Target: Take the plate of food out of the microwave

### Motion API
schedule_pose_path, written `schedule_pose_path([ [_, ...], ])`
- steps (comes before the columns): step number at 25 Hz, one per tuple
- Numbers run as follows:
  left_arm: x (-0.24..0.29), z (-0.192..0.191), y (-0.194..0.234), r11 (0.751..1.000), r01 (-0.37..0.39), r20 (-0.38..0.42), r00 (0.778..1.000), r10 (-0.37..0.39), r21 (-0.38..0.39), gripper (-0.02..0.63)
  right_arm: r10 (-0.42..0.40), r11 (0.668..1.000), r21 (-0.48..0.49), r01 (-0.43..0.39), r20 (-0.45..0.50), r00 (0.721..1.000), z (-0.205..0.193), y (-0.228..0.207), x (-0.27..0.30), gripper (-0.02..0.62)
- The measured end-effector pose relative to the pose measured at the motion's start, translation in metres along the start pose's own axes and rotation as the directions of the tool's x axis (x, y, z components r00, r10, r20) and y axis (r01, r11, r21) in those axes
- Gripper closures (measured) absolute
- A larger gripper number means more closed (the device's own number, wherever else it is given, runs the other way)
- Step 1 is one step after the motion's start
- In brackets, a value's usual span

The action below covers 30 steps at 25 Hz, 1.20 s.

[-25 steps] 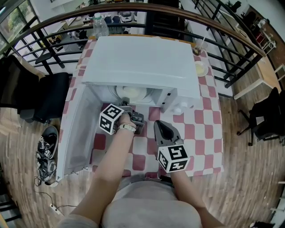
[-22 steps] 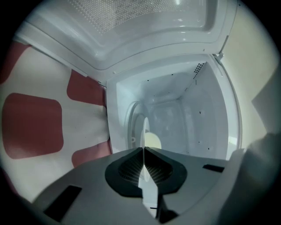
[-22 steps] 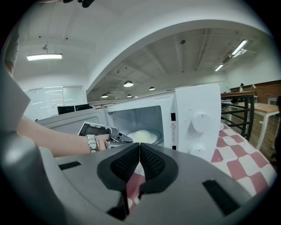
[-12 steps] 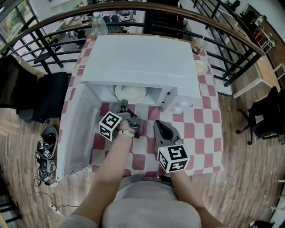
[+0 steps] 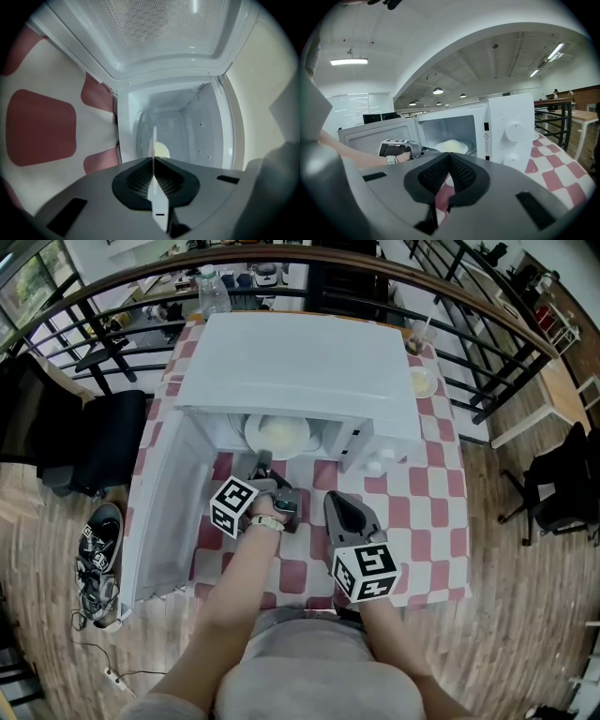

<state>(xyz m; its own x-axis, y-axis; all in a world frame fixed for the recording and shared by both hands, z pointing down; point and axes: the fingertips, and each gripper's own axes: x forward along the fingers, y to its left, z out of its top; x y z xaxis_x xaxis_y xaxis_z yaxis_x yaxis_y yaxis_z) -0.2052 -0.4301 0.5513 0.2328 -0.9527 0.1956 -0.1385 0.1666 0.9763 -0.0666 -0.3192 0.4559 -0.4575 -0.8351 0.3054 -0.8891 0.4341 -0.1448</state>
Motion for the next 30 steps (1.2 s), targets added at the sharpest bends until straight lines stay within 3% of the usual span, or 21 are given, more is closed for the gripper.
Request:
schedule_pose_path([
  [30,-0.082,-0.019,-0.037,0.992,0.123,-0.011,0.992,-0.123,-0.007,0.594,0.044,0.997,-0.069,-0.038,0.092,0.995,0.013,0.031,-0.059,0.571],
])
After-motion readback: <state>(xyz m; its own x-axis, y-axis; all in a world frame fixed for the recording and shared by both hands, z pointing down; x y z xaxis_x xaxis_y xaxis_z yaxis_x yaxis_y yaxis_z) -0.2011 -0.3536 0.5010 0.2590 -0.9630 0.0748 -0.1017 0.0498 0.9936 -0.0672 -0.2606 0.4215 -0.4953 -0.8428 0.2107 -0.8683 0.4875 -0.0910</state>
